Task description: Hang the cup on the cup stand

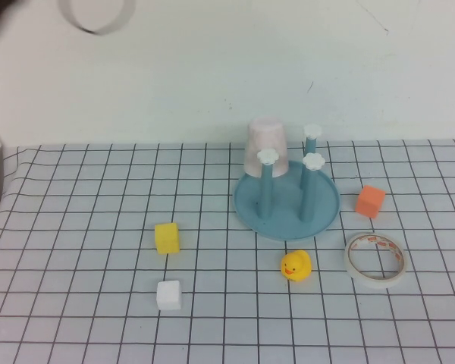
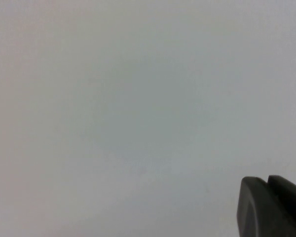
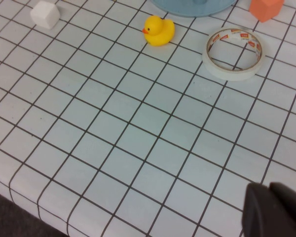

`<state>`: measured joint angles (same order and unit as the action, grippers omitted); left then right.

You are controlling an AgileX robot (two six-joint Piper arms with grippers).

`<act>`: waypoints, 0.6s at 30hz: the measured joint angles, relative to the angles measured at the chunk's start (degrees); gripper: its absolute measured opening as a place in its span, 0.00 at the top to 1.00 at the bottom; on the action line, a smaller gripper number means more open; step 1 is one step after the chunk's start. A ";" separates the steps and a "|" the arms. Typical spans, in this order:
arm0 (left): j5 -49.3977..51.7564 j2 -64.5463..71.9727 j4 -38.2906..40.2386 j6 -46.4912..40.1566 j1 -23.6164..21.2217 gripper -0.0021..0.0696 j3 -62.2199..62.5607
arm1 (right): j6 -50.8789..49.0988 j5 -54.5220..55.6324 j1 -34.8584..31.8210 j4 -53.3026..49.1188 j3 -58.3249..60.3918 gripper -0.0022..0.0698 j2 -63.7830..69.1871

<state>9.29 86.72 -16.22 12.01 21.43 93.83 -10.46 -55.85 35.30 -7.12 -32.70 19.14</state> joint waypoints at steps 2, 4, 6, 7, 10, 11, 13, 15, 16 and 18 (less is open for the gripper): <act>4.06 -3.65 -2.56 0.00 0.00 0.97 0.00 | 0.00 0.00 0.00 0.00 0.00 0.97 0.00; 7.59 -7.47 -4.33 0.00 0.00 0.97 -0.13 | 0.00 0.00 0.00 0.00 0.00 0.97 0.00; 8.72 -11.56 -6.11 0.00 0.00 0.97 -1.92 | 0.00 0.00 0.00 0.00 0.00 0.97 0.00; 8.91 -13.29 -7.08 0.00 0.00 0.97 -3.43 | 0.00 0.00 0.00 0.00 0.00 0.97 0.00; 8.91 -19.59 -9.00 0.00 0.00 0.97 -9.39 | 0.00 0.00 0.00 0.00 0.00 0.97 0.00; 8.80 -21.89 -9.25 0.00 0.00 0.97 -12.00 | 0.00 0.00 0.00 0.00 0.00 0.97 0.00; 8.36 -26.53 -9.27 0.10 0.00 0.97 -17.28 | 0.00 0.00 0.00 0.00 0.00 0.97 0.00; 8.23 -30.92 -9.06 0.85 0.00 0.97 -24.07 | 0.00 0.00 0.00 0.00 0.00 0.97 0.00; 8.18 -32.62 -8.95 1.34 0.00 0.97 -27.81 | 0.00 0.00 0.00 0.00 0.00 0.97 0.00; 8.09 -36.46 -8.86 2.49 0.00 0.97 -35.70 | 0.00 0.00 0.00 0.00 0.00 0.97 0.00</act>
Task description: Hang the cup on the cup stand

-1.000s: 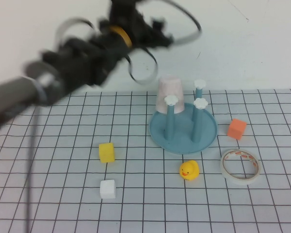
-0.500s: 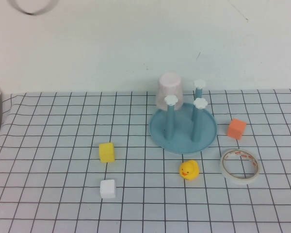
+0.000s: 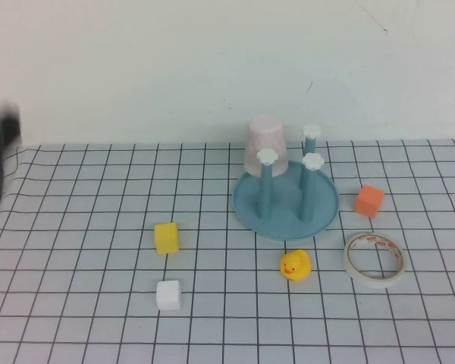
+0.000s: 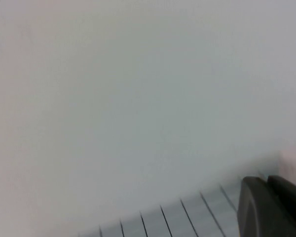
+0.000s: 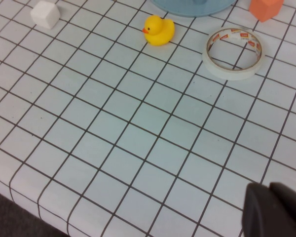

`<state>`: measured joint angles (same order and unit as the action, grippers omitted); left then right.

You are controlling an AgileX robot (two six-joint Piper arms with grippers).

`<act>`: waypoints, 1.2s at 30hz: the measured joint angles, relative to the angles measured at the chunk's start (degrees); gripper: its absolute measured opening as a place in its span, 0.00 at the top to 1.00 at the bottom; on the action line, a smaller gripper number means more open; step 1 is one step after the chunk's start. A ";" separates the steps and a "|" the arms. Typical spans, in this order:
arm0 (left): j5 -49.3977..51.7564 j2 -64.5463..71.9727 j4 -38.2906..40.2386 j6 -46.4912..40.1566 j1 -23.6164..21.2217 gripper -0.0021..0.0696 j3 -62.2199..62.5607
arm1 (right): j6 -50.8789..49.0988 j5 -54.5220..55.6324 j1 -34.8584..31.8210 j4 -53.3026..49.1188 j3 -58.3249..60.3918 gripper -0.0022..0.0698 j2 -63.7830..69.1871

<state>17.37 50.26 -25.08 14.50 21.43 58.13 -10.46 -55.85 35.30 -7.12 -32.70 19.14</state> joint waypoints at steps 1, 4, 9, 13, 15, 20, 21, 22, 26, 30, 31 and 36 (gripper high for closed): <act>-0.04 -1.33 0.04 0.46 0.00 0.97 -3.23 | 0.00 0.00 0.00 0.00 0.00 0.97 0.00; -0.04 -5.00 1.19 3.08 0.00 0.97 -14.10 | 0.00 0.00 0.00 0.00 0.00 0.97 0.00; -1.97 -12.08 2.94 7.95 0.00 0.97 -29.50 | 0.00 0.00 0.00 0.00 0.00 0.97 0.00; -3.23 -14.96 1.02 8.55 0.00 0.97 -33.80 | 0.00 0.00 0.00 0.00 0.00 0.97 0.00; -3.48 -15.24 0.13 8.84 0.00 0.97 -35.04 | 0.00 0.00 0.00 0.00 0.00 0.97 0.00; -3.47 -15.24 -0.23 8.93 0.00 0.97 -38.08 | 0.00 0.00 0.00 0.00 0.00 0.97 0.00; -3.60 -15.51 -0.23 8.93 0.00 0.97 -38.68 | 0.00 0.00 0.00 0.00 0.00 0.97 0.00; -3.60 -15.65 -0.26 8.93 0.00 0.97 -39.20 | 0.00 0.00 0.00 0.00 0.00 0.97 0.00; -2.46 -18.48 -0.26 8.93 -0.62 0.97 -40.72 | 0.00 0.00 0.00 0.00 0.00 0.97 0.00; 1.39 -25.22 -0.35 8.93 -4.05 0.97 -41.09 | 0.00 0.00 0.00 0.00 0.00 0.97 0.00; 1.91 -26.99 -0.35 8.93 -5.32 0.97 -41.26 | 0.00 0.00 0.00 0.00 0.00 0.97 0.00; 2.55 -37.54 1.74 8.93 -11.01 0.97 -44.01 | 0.00 0.00 0.00 0.00 0.00 0.97 0.00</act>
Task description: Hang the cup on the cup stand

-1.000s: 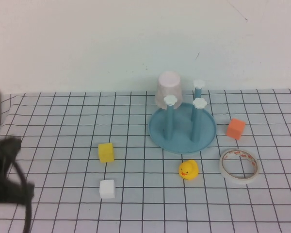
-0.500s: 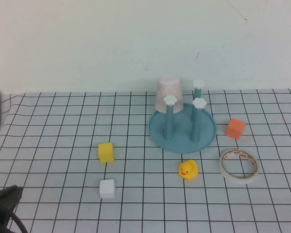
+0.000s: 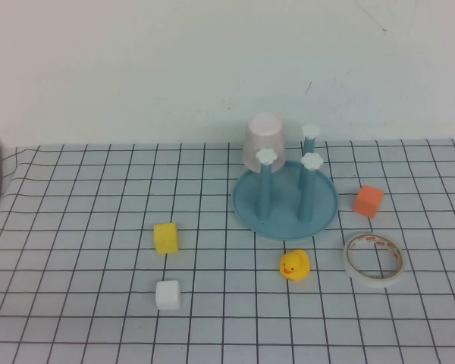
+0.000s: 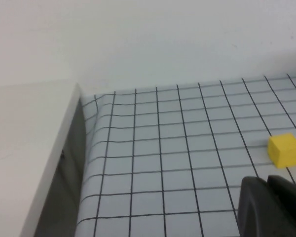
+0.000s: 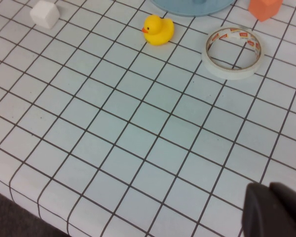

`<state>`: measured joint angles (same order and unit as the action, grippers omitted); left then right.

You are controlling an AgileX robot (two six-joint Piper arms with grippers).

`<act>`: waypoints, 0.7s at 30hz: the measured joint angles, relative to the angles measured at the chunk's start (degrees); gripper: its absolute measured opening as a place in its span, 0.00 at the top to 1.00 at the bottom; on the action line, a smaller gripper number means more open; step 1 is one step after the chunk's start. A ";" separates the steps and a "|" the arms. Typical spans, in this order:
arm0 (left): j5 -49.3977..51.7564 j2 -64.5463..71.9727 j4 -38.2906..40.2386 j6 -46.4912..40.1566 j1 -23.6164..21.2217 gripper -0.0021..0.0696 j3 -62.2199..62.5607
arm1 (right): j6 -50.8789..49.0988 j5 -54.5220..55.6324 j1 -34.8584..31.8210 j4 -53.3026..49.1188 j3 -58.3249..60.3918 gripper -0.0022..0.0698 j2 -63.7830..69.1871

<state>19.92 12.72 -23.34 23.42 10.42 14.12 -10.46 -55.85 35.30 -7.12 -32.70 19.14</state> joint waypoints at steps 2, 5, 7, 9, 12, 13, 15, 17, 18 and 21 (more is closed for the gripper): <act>0.00 -3.81 0.64 0.00 -1.25 0.97 -1.51 | 0.00 0.00 0.00 0.00 0.00 0.97 0.00; 0.14 -8.14 1.01 -0.12 -2.73 0.97 -4.16 | 0.00 0.00 0.00 0.00 0.00 0.97 0.00; 0.17 -10.36 1.47 -0.21 -3.64 0.97 -6.25 | 0.00 0.00 0.00 0.00 0.00 0.97 0.00; -0.22 -12.89 3.80 -0.21 -5.48 0.97 -9.91 | 0.00 0.00 0.00 0.00 0.00 0.97 0.00; -2.39 -13.21 5.71 -0.23 -6.88 0.97 -13.69 | 0.00 0.00 0.00 0.00 0.00 0.97 0.00; -3.37 -13.30 5.98 -0.23 -7.01 0.97 -14.64 | 0.00 0.00 0.00 0.00 0.00 0.97 0.00; -4.37 -13.30 6.20 -0.67 -7.12 0.97 -15.25 | 0.00 0.00 0.00 0.00 0.00 0.97 0.00; -5.81 -13.41 6.21 -0.96 -7.22 0.97 -15.25 | 0.00 0.00 0.00 0.00 0.00 0.97 0.00; -5.79 -13.41 6.21 -1.42 -7.22 0.97 -15.25 | 0.00 0.00 0.00 0.00 0.00 0.97 0.00; -4.99 -13.41 6.21 -3.82 -7.22 0.97 -15.25 | 0.00 0.00 0.00 0.00 0.00 0.97 0.00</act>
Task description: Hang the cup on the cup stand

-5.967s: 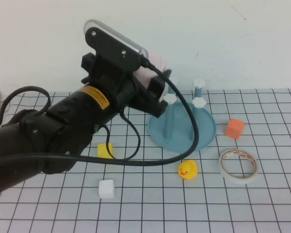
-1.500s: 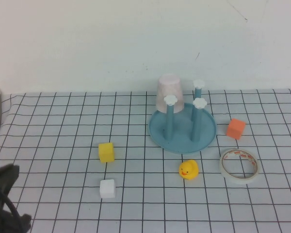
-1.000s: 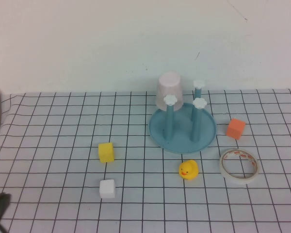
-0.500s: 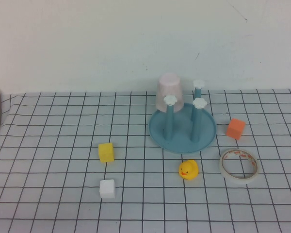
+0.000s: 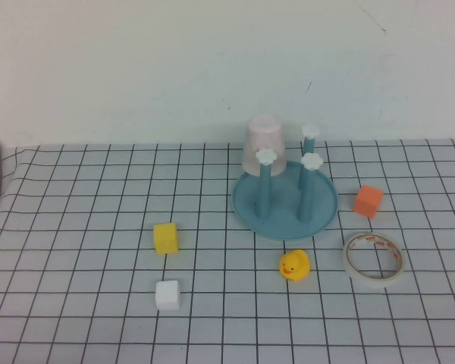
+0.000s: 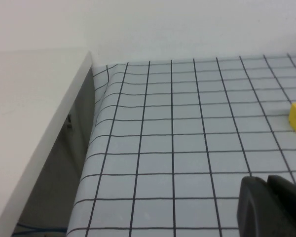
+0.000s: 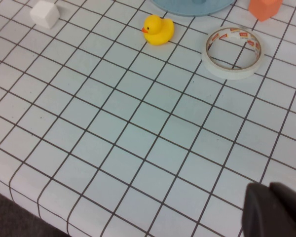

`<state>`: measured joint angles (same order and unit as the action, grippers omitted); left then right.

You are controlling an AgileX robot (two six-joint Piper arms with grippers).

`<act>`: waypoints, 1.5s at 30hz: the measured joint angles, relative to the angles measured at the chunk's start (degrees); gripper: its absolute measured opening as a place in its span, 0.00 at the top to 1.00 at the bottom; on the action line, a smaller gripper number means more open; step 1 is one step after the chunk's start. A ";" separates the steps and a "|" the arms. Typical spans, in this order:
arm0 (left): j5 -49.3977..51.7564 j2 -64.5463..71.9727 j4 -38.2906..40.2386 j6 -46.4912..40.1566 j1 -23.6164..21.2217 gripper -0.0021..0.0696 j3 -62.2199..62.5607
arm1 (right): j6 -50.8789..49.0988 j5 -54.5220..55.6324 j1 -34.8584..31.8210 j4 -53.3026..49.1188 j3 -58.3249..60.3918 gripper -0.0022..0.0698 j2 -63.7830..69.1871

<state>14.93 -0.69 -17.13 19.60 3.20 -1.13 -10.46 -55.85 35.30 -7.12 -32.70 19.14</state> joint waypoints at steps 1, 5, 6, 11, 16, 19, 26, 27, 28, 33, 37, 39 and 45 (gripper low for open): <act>0.38 0.00 0.00 -1.08 0.00 0.97 0.00 | 0.00 0.00 0.00 0.00 0.00 0.97 0.00; 3.06 0.00 4.32 -6.31 0.00 0.97 0.11 | 0.00 0.00 0.00 0.00 0.00 0.97 0.00; 3.42 0.00 5.77 -8.00 0.00 0.97 0.11 | 0.00 0.00 0.00 0.00 0.00 0.97 0.00; 3.42 -0.08 15.01 -18.30 0.00 0.97 0.11 | 0.00 0.00 0.00 0.00 0.00 0.97 0.00; 3.42 -0.08 17.67 -19.14 0.00 0.97 0.11 | 0.00 0.00 0.00 0.00 0.00 0.97 0.00; 3.42 -0.08 17.81 -18.27 0.00 0.97 0.11 | 0.00 0.00 0.00 0.00 0.00 0.97 0.00; 3.42 -0.08 17.81 -17.85 0.00 0.97 0.11 | 0.00 0.00 0.00 0.00 0.00 0.97 0.00; 3.42 -0.08 17.81 -17.85 0.00 0.97 0.11 | 0.00 0.00 0.00 0.00 0.00 0.97 0.00; 3.42 -0.08 17.89 -17.85 0.00 0.97 0.11 | 0.00 0.00 0.00 0.00 0.00 0.97 0.00; 3.42 -0.08 18.93 -17.77 0.00 0.97 0.11 | 0.00 0.00 0.00 0.00 0.00 0.97 0.00; 3.42 -0.08 19.02 -17.77 0.00 0.97 0.11 | 0.00 0.00 0.00 0.00 0.00 0.97 0.00; 3.42 -0.08 19.05 -18.23 0.00 0.97 0.11 | 0.00 0.00 0.00 0.00 0.00 0.97 0.00; 3.42 -0.08 19.15 -21.96 0.00 0.97 0.11 | 0.00 0.00 0.00 0.00 0.00 0.97 0.00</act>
<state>18.35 -0.78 2.03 -2.37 3.20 -1.02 -10.46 -55.85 35.30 -7.12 -32.70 19.14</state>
